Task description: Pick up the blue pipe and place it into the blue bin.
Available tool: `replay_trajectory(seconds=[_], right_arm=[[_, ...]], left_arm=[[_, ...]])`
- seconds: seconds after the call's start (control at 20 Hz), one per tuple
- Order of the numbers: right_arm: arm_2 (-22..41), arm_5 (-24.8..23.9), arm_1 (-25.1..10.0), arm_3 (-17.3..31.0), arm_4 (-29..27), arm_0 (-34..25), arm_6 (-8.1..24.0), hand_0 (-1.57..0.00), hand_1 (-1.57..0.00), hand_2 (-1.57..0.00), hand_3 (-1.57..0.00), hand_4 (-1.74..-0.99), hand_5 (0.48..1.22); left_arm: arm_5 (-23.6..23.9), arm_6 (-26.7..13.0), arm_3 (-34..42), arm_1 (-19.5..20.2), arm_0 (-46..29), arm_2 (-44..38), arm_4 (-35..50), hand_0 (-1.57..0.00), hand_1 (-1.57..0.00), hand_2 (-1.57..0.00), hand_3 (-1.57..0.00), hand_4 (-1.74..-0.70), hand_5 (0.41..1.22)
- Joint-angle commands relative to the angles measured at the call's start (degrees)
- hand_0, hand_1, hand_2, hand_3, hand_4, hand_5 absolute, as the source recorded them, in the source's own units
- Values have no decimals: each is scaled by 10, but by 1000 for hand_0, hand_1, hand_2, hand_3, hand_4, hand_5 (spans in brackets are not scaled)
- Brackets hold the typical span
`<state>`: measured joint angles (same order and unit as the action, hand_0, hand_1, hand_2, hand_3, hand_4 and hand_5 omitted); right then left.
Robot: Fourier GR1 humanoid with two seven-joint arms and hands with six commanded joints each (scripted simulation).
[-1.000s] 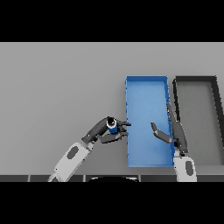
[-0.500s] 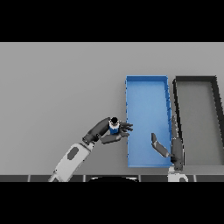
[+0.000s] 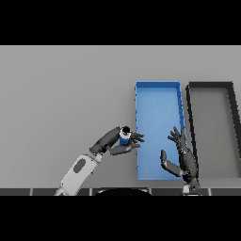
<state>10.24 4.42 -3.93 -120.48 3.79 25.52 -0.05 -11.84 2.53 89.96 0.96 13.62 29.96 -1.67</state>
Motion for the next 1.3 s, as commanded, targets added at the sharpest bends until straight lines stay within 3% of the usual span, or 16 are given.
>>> replay_trajectory(seconds=[0.0, 0.1, 0.3, 0.5, 0.65, 0.8, 1.05, 1.15, 1.25], right_arm=[[0, 19, -15, -12, -15, -26, 31, 1, -18, -117, 0, -1228, 588], [1, 52, -41, -26, -45, -65, 78, 1, -11, -106, 0, -1247, 568], [27, 74, -69, -42, -45, -168, 168, 1, -4, -81, 1, -1281, 558], [69, 96, -70, -38, -46, -252, 214, 1, -1, -42, 1, -1302, 559], [94, 102, -46, -14, -56, -307, 263, 1, 0, -45, 1, -1282, 555], [99, 119, -49, 3, -64, -365, 266, 1, -2, -52, 1, -1242, 551], [101, 122, -40, 30, -74, -454, 313, -23, -32, -83, 1, -1186, 521], [98, 132, -38, 48, -84, -478, 319, -34, -55, -110, -7, -1192, 507], [102, 139, -33, 66, -83, -498, 330, -168, -218, -261, -128, -1233, 487]], left_arm=[[-1, 2, 3, 0, -1, -1, -2, -1571, -1571, -1571, -1571, -1467, 1221], [-5, -3, 12, -1, -6, -3, -2, -1571, -1571, -1571, -1571, -1467, 1221], [-13, -4, 14, -4, -6, -7, -12, -1571, -1571, -1571, -1571, -1467, 1221], [-15, -5, 5, -12, 2, -17, -21, -1571, -1571, -1571, -1571, -1467, 1221], [-29, 11, -6, -15, 5, -21, -24, -1571, -1571, -1571, -1571, -1466, 1221], [-41, -1, -10, -23, 8, -31, -15, -1571, -1571, -1571, -1571, -1465, 1221], [-51, -15, -10, -27, 2, -40, -23, -1571, -1571, -1571, -1571, -1469, 1221], [-54, -3, 1, -25, -9, -40, -29, -1571, -1571, -1571, -1571, -1467, 1221], [-53, -19, -3, -30, -7, -41, -43, -1571, -1571, -1571, -1571, -1462, 1221]])
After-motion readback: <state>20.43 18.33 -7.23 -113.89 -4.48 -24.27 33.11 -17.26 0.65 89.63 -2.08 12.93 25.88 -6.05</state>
